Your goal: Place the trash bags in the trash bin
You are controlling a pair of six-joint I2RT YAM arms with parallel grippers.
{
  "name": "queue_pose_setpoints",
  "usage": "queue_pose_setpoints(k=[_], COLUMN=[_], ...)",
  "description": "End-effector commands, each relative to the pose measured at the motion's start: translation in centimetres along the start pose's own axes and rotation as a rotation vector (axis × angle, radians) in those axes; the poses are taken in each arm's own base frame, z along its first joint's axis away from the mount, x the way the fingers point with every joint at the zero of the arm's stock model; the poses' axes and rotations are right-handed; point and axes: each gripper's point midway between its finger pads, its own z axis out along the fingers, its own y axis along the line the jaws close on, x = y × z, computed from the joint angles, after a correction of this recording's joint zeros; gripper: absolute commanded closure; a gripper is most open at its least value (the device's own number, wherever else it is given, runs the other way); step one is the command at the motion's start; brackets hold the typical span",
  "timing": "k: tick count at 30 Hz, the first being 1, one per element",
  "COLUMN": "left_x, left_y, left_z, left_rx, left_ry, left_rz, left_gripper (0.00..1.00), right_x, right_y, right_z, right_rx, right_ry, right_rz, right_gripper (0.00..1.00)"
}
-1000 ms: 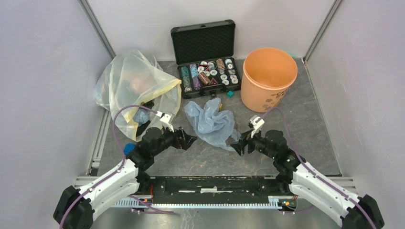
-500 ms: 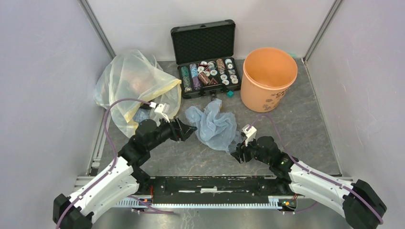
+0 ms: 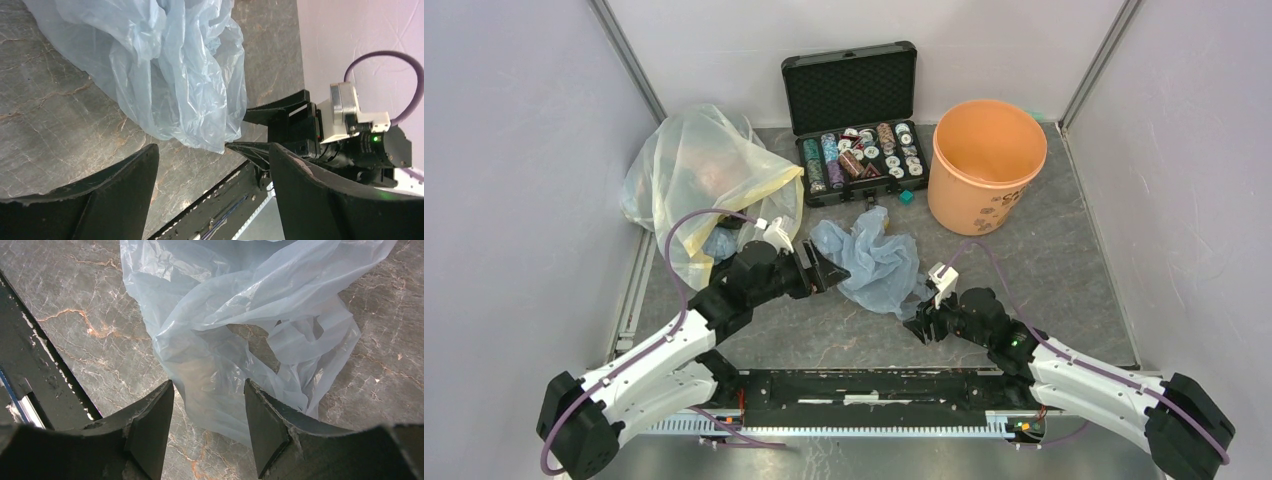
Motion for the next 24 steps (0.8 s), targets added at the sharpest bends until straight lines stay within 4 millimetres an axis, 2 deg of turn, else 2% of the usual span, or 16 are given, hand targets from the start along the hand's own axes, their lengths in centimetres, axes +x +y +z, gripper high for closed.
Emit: queue_pose_setpoints(k=[1,6,12,15,16,17,18,19,20,24], left_x=[-0.4,1.1,2.0,1.9,1.7,1.5,1.1,0.6,0.0,-3.7], left_y=[-0.3,1.0,-0.5,-0.8,-0.9,-1.0,-1.3,-1.5,-1.7,-3.2], left_z=[0.5,1.5,2.8,3.5,3.7,3.9,4.0,3.9,3.7,1.3], left_rx=[0.0,-0.026,0.024,0.032,0.036,0.042,0.053,0.054,0.043,-0.037], left_ry=[-0.026,0.004,0.016,0.01,0.002,-0.005,-0.02,-0.039,-0.058,-0.14], left_rz=[-0.11,-0.172,-0.178,-0.178,-0.179,-0.176,-0.165,-0.146,-0.118,-0.017], left_gripper=[0.13,0.21,0.26,0.34,0.41,0.52,0.73,0.88,0.98,0.98], right_x=[-1.5,-1.2,-1.0,-1.0,-1.0,-0.9,-0.9,-0.8,-0.7,-1.1], right_y=[0.0,0.0,0.2,0.2,0.3,0.2,0.2,0.1,-0.1,-1.3], right_z=[0.1,0.2,0.3,0.4,0.4,0.4,0.4,0.4,0.3,-0.1], right_rx=[0.015,0.018,0.013,0.014,0.015,0.017,0.021,0.026,0.037,0.114], right_ry=[-0.046,-0.038,-0.031,-0.027,-0.026,-0.025,-0.024,-0.021,-0.02,-0.028], right_rz=[-0.013,-0.018,-0.023,-0.026,-0.027,-0.028,-0.029,-0.03,-0.028,-0.024], right_gripper=[0.4,0.39,0.39,0.41,0.42,0.43,0.46,0.47,0.49,0.67])
